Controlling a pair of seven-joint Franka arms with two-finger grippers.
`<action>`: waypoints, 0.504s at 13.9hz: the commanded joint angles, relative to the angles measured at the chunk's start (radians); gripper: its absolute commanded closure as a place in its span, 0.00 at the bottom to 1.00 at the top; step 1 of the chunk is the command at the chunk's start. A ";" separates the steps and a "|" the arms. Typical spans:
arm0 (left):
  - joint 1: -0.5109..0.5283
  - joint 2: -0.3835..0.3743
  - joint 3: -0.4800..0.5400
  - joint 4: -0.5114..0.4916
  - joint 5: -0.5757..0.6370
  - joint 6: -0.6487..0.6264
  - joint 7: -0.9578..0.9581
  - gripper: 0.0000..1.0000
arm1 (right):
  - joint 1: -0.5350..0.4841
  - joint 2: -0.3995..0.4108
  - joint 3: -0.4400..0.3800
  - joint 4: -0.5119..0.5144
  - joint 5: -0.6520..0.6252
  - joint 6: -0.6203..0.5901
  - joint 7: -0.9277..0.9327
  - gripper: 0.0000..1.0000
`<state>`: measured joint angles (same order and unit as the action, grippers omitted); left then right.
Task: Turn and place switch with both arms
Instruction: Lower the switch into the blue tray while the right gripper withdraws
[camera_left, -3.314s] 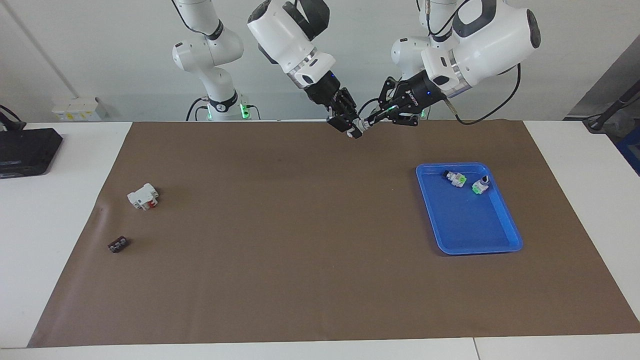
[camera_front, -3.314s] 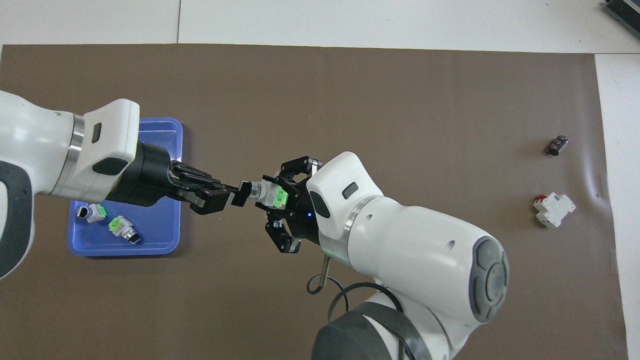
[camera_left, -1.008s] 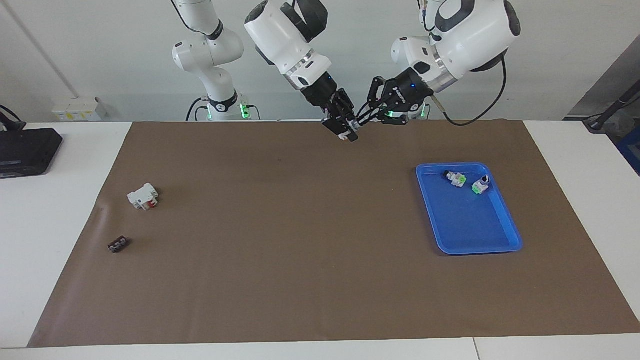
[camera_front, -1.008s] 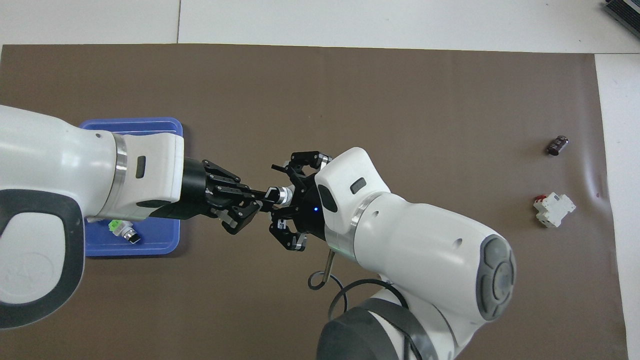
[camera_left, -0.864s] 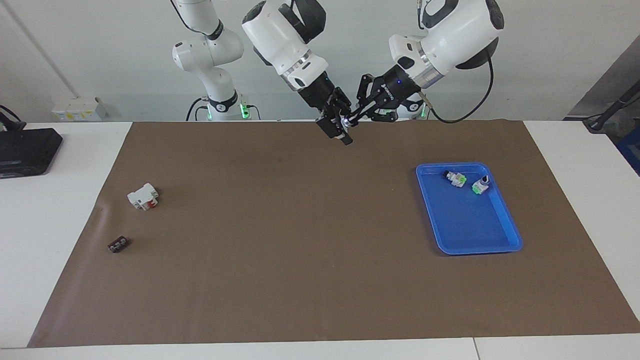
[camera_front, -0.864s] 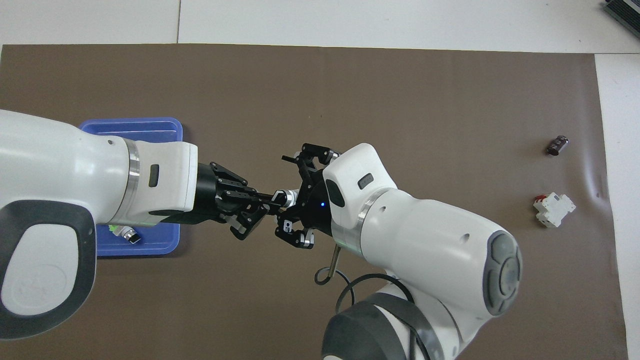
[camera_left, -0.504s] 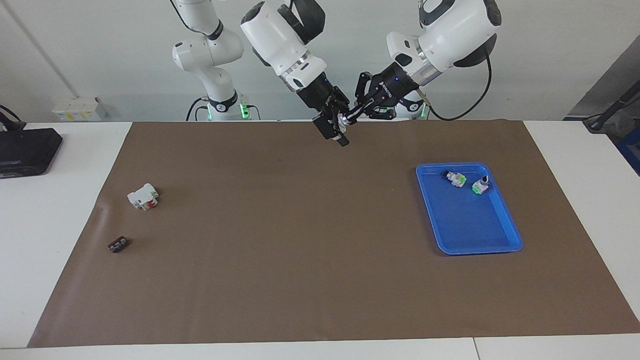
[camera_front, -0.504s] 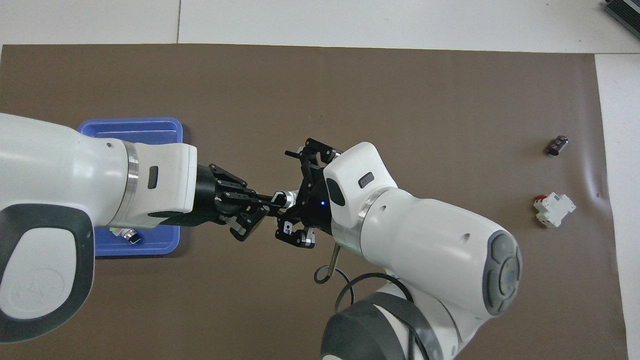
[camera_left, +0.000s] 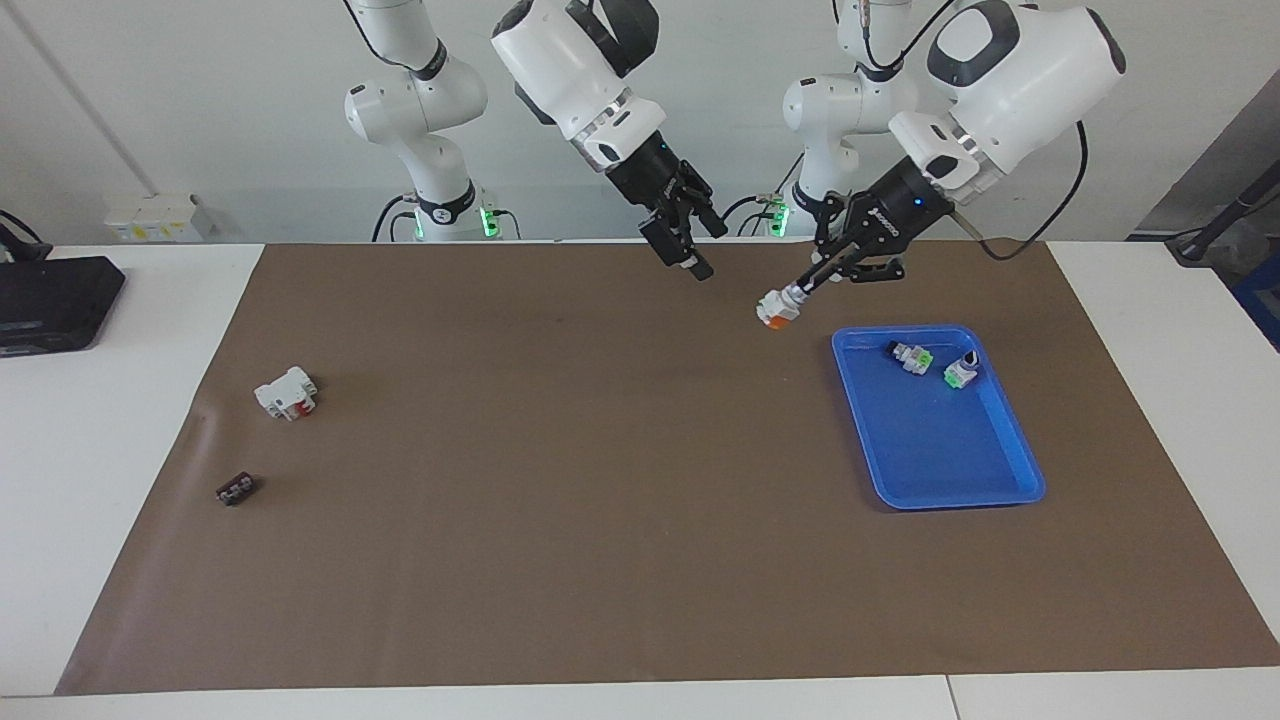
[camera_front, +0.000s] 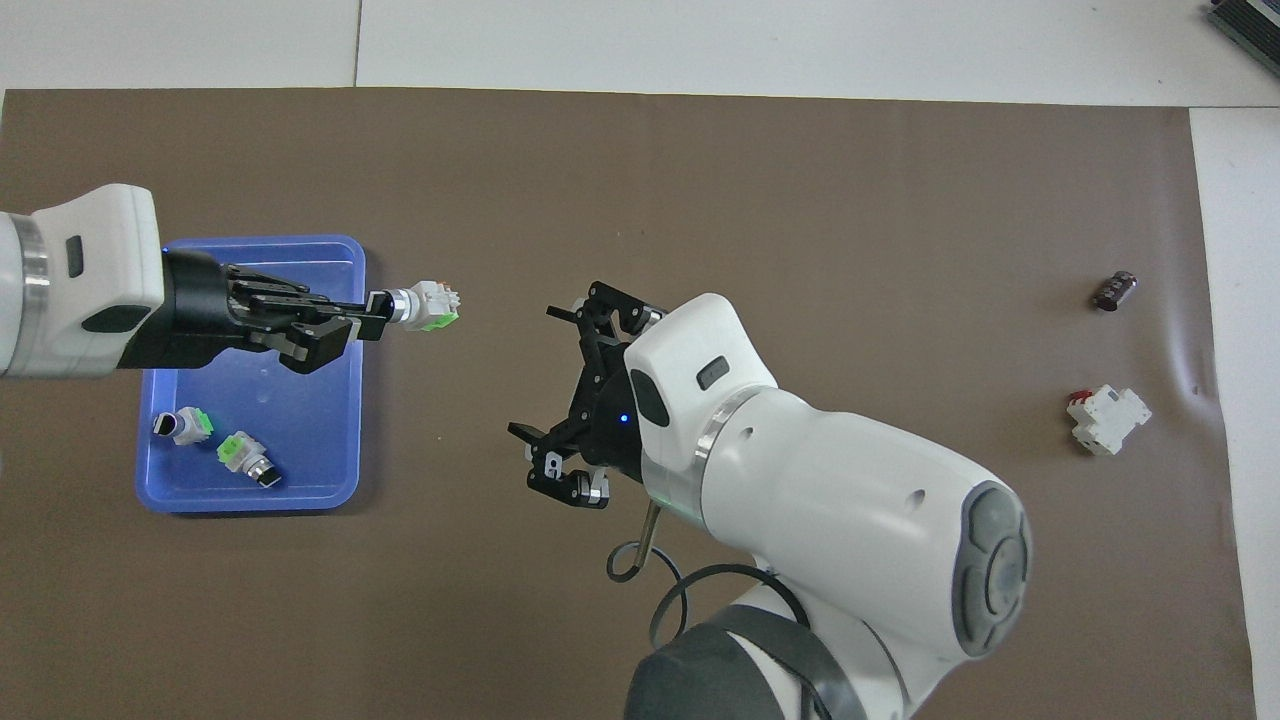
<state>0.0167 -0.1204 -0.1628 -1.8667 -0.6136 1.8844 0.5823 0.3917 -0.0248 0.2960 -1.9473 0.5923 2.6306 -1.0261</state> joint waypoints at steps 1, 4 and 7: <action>0.054 -0.024 -0.011 -0.040 0.156 0.005 -0.028 1.00 | -0.014 0.006 0.006 0.004 -0.002 0.005 0.018 0.00; 0.077 -0.035 -0.009 -0.075 0.361 0.001 -0.110 1.00 | -0.062 0.006 0.005 -0.002 -0.002 -0.020 0.020 0.00; 0.120 -0.016 -0.009 -0.138 0.489 0.025 -0.111 1.00 | -0.170 0.006 0.003 -0.002 -0.002 -0.072 0.020 0.00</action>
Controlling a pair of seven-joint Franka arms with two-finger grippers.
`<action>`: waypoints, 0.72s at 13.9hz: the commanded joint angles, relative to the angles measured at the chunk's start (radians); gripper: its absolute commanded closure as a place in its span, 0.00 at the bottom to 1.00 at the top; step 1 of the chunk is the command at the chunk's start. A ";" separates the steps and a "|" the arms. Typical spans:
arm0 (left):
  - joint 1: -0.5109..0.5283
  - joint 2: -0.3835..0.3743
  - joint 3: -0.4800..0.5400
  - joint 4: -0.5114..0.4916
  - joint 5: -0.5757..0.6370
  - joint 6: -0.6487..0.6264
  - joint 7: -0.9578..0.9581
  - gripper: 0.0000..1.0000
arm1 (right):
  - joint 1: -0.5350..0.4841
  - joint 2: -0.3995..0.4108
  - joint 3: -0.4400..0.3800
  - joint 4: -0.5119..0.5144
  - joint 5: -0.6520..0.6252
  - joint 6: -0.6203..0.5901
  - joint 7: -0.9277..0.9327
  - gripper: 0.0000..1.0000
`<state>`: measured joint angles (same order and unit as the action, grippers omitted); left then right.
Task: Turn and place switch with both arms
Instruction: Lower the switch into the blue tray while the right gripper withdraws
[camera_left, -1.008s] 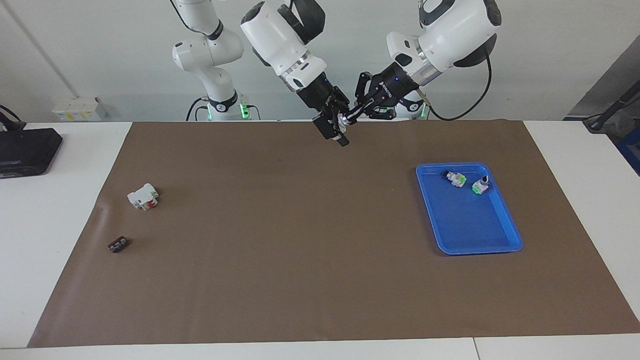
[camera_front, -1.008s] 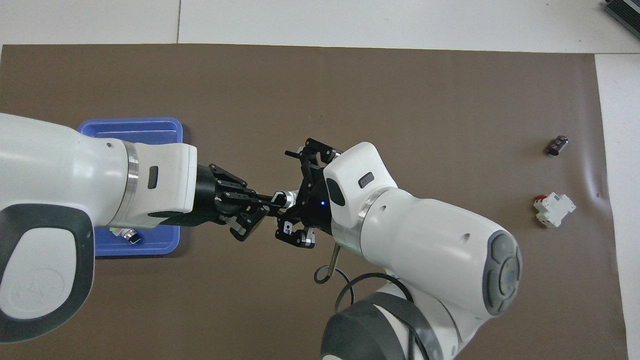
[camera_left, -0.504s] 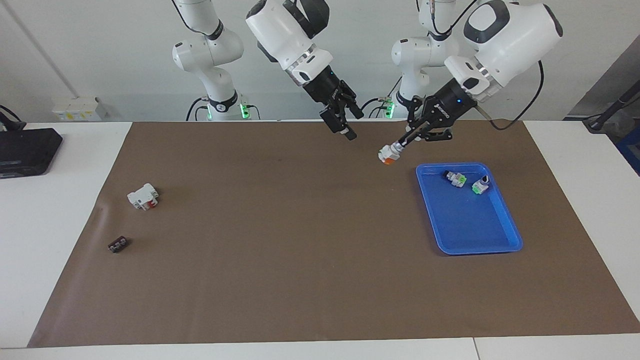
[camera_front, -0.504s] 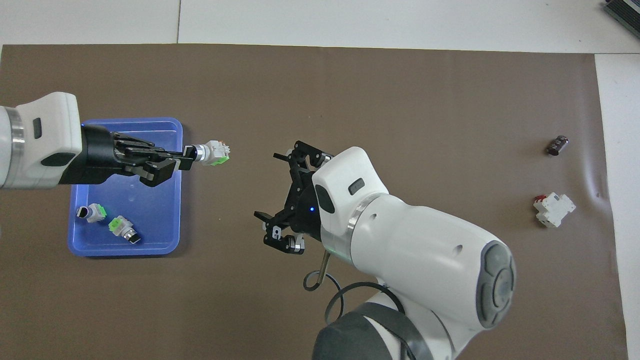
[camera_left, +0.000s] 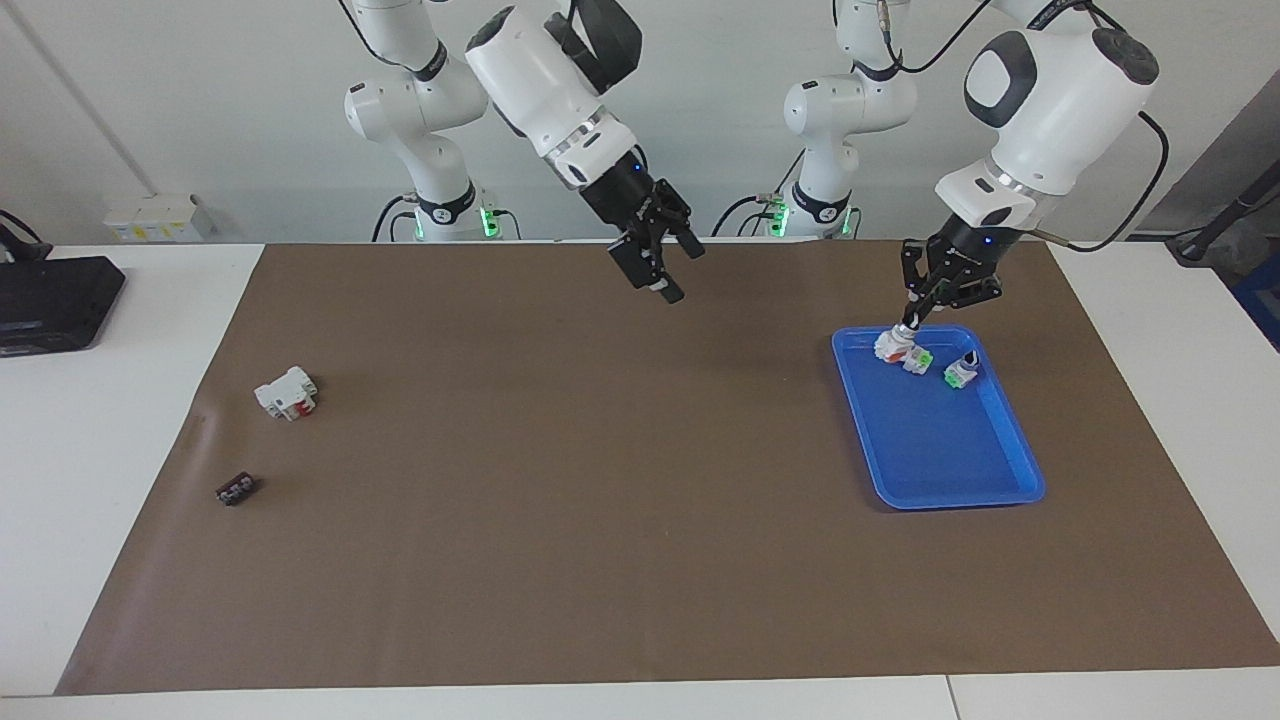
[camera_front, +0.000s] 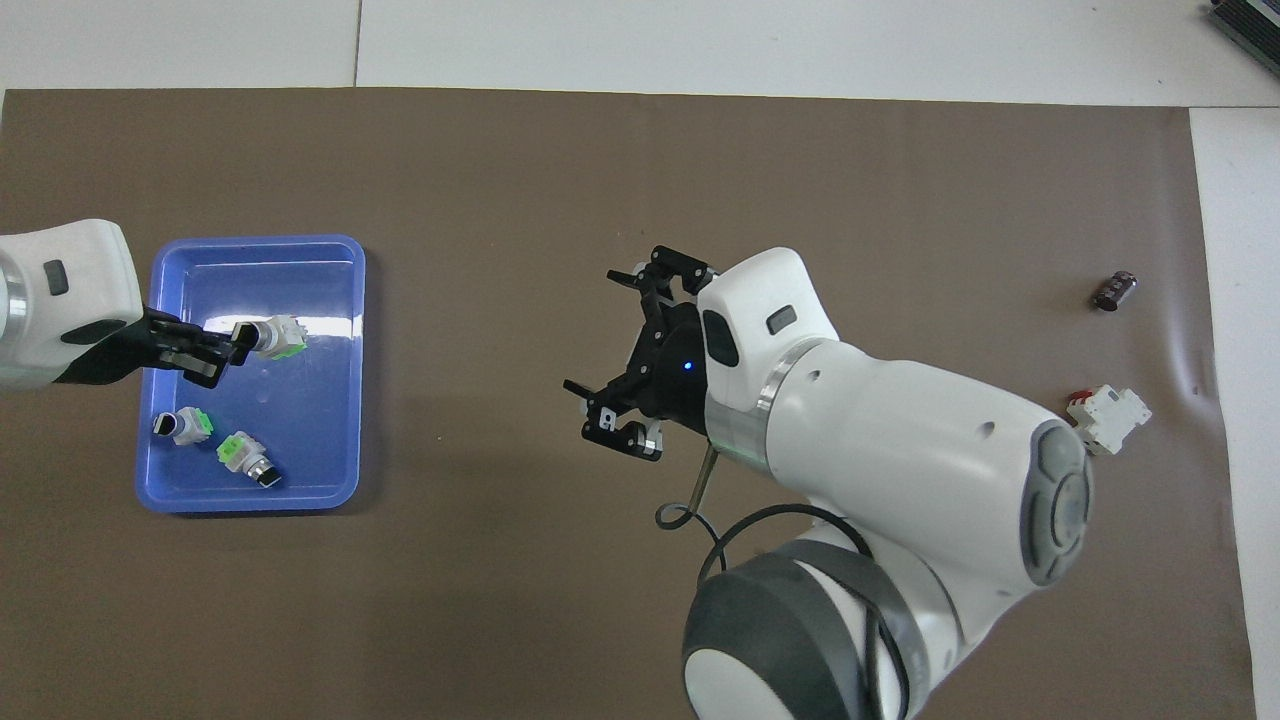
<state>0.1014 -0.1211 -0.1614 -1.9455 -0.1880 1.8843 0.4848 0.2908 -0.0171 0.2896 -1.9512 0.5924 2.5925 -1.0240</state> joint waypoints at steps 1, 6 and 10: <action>0.047 0.007 -0.009 -0.081 0.079 0.051 -0.015 1.00 | -0.115 -0.001 0.010 0.000 -0.002 -0.047 0.018 0.00; 0.070 0.107 -0.009 -0.176 0.145 0.211 -0.055 1.00 | -0.307 -0.007 0.002 -0.024 -0.003 -0.112 0.027 0.00; 0.072 0.104 -0.009 -0.248 0.165 0.289 -0.081 1.00 | -0.406 -0.004 0.000 -0.015 -0.213 -0.144 0.244 0.00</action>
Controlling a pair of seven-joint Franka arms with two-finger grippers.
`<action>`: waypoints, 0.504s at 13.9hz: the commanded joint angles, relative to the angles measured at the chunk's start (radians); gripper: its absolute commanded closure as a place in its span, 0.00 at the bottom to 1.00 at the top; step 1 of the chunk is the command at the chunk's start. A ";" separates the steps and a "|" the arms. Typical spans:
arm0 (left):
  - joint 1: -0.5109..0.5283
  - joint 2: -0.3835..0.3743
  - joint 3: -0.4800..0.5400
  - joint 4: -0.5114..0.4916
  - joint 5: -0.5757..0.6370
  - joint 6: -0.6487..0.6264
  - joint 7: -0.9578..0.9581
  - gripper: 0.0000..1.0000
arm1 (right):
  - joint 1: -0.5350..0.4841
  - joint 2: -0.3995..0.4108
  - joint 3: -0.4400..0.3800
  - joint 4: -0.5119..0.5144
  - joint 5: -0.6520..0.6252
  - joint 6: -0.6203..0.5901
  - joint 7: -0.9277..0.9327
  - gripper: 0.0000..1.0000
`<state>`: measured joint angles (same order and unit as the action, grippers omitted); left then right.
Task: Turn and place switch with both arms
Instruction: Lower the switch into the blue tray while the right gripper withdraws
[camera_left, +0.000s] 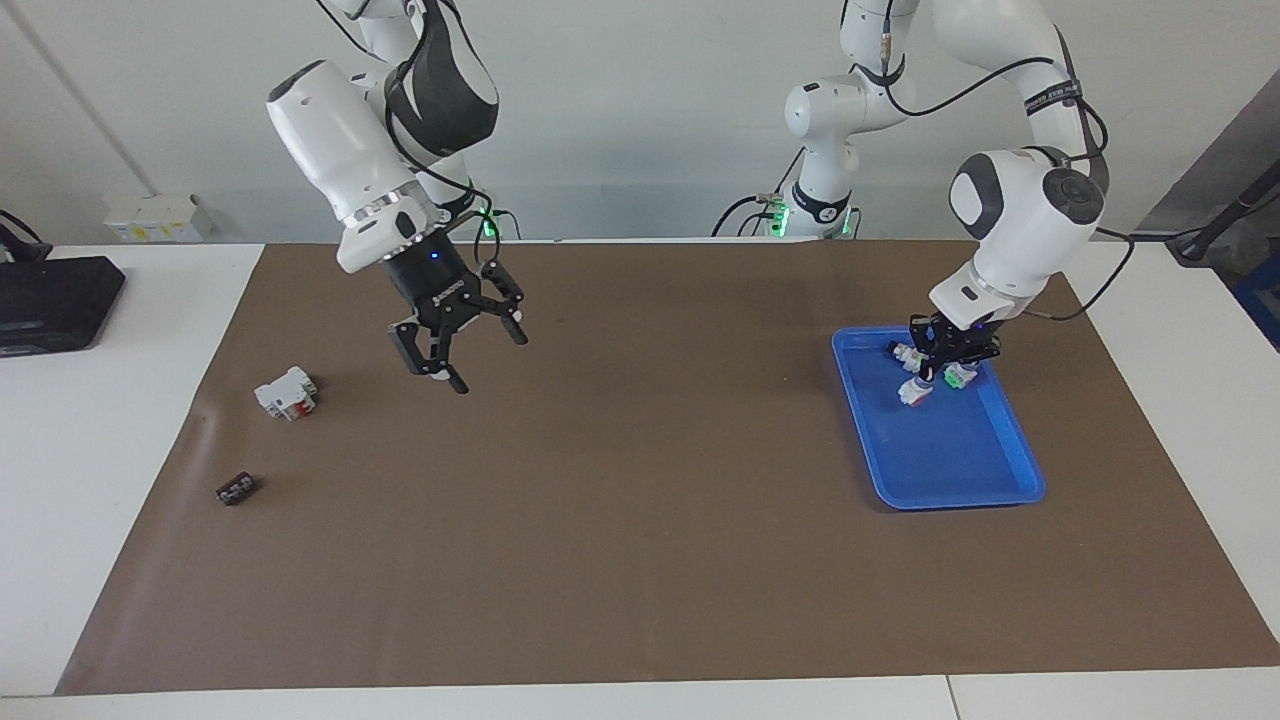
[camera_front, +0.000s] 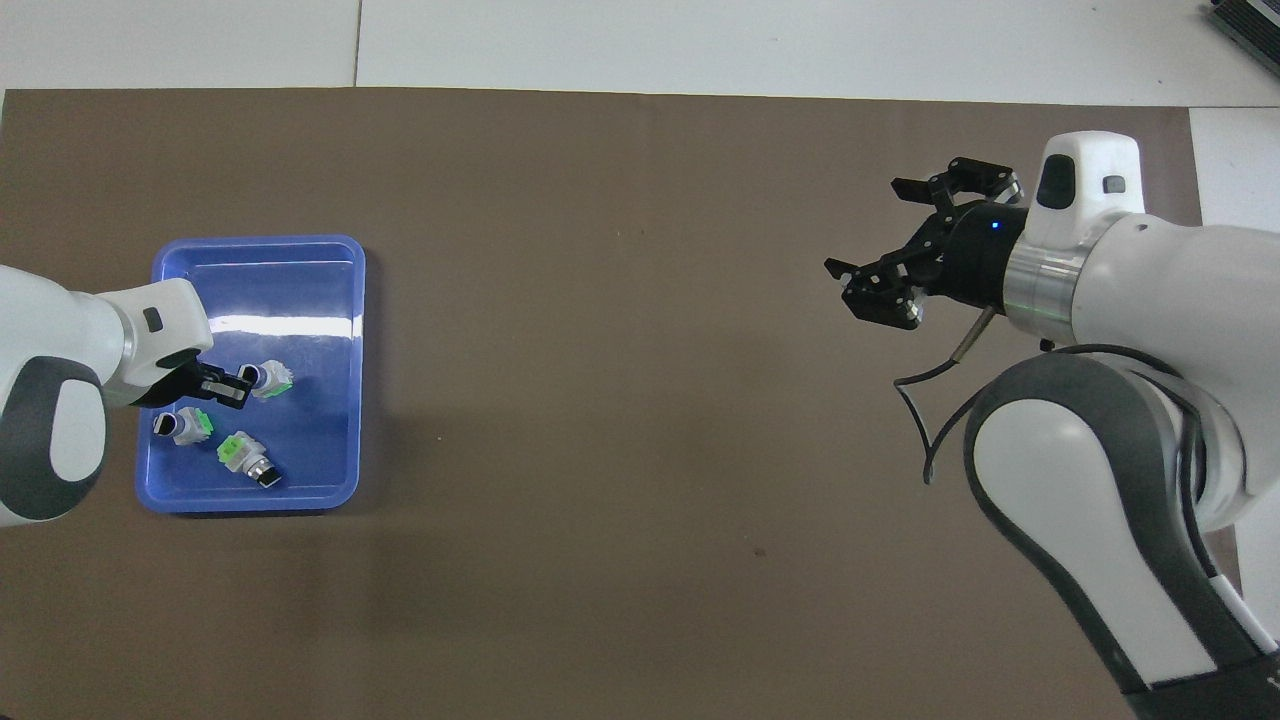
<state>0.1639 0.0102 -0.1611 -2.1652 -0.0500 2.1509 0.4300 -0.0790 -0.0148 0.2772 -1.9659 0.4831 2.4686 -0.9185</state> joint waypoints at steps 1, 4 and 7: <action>0.009 -0.021 -0.008 -0.009 0.025 0.015 -0.033 1.00 | -0.039 -0.004 0.011 0.005 -0.192 -0.020 0.262 0.00; -0.004 0.022 -0.009 0.120 0.025 -0.073 -0.092 0.00 | -0.068 0.009 0.010 0.054 -0.472 -0.101 0.672 0.00; -0.036 0.101 -0.011 0.353 0.027 -0.248 -0.236 0.00 | -0.070 0.013 0.010 0.175 -0.554 -0.325 0.896 0.00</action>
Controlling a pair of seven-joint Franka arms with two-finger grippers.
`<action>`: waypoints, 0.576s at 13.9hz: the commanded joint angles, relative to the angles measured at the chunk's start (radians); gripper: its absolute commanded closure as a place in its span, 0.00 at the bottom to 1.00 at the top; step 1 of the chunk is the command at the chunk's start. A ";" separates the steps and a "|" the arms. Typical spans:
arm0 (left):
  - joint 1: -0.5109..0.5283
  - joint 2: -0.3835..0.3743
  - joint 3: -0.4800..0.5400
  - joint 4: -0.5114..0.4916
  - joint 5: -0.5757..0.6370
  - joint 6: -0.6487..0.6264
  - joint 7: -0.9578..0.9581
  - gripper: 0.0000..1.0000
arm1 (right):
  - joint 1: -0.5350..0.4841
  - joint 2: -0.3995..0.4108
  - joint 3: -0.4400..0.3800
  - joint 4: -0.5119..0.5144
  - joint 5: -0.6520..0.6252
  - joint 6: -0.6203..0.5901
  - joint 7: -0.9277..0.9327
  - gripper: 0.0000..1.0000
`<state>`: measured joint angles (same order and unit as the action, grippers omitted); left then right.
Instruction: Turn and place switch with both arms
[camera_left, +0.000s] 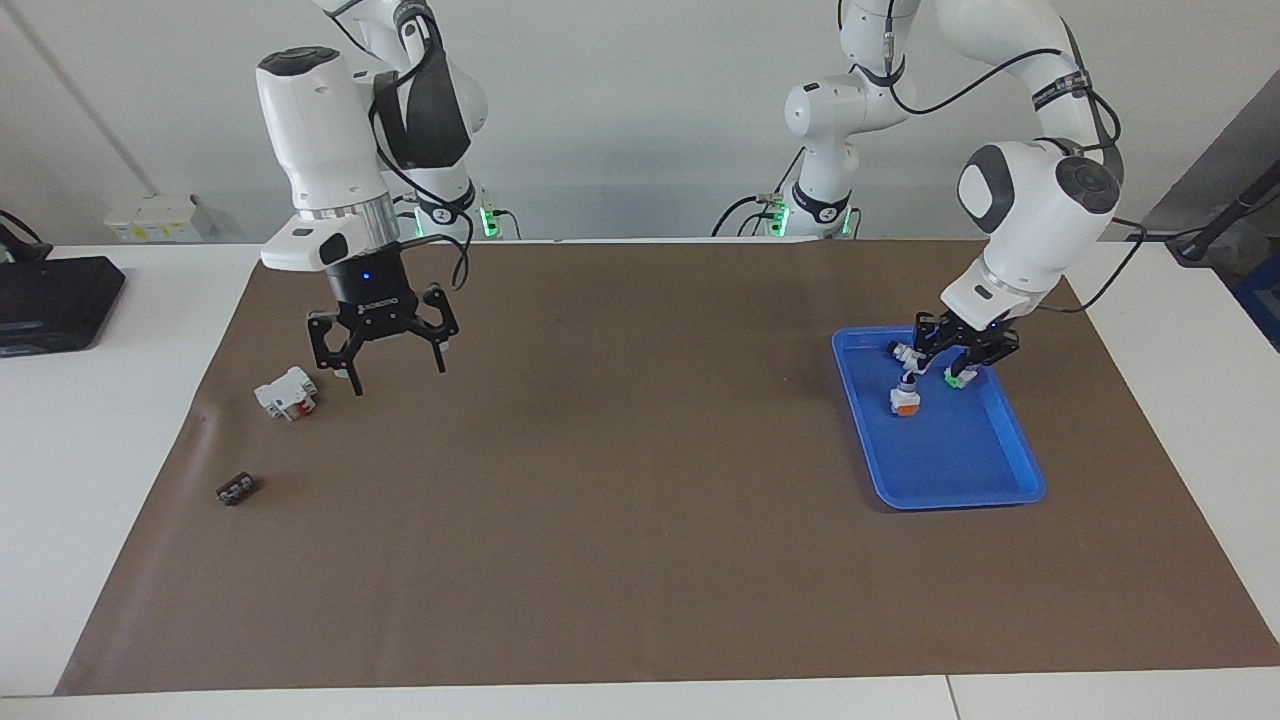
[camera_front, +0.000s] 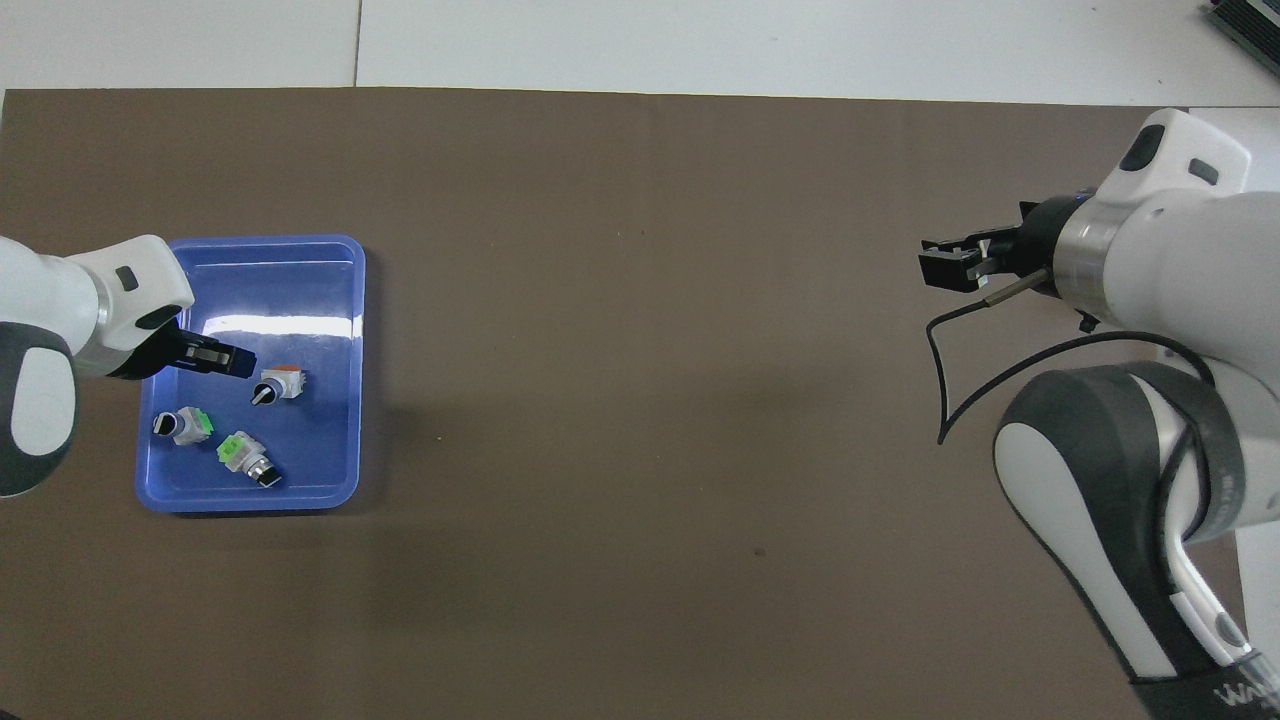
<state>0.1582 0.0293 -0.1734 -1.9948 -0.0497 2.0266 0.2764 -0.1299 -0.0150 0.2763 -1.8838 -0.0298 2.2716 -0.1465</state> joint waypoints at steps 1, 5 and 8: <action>-0.046 0.108 0.003 0.293 0.028 -0.214 -0.089 0.00 | -0.022 0.015 0.009 0.130 -0.041 -0.195 0.168 0.00; -0.089 0.124 0.003 0.507 0.068 -0.465 -0.178 0.00 | -0.047 0.004 -0.038 0.245 -0.032 -0.433 0.180 0.00; -0.173 0.129 0.000 0.616 0.142 -0.594 -0.294 0.00 | 0.068 -0.013 -0.222 0.278 -0.022 -0.544 0.179 0.00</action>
<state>0.0513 0.1201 -0.1774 -1.4763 0.0367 1.5196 0.0674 -0.1409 -0.0227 0.1570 -1.6383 -0.0497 1.7947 0.0111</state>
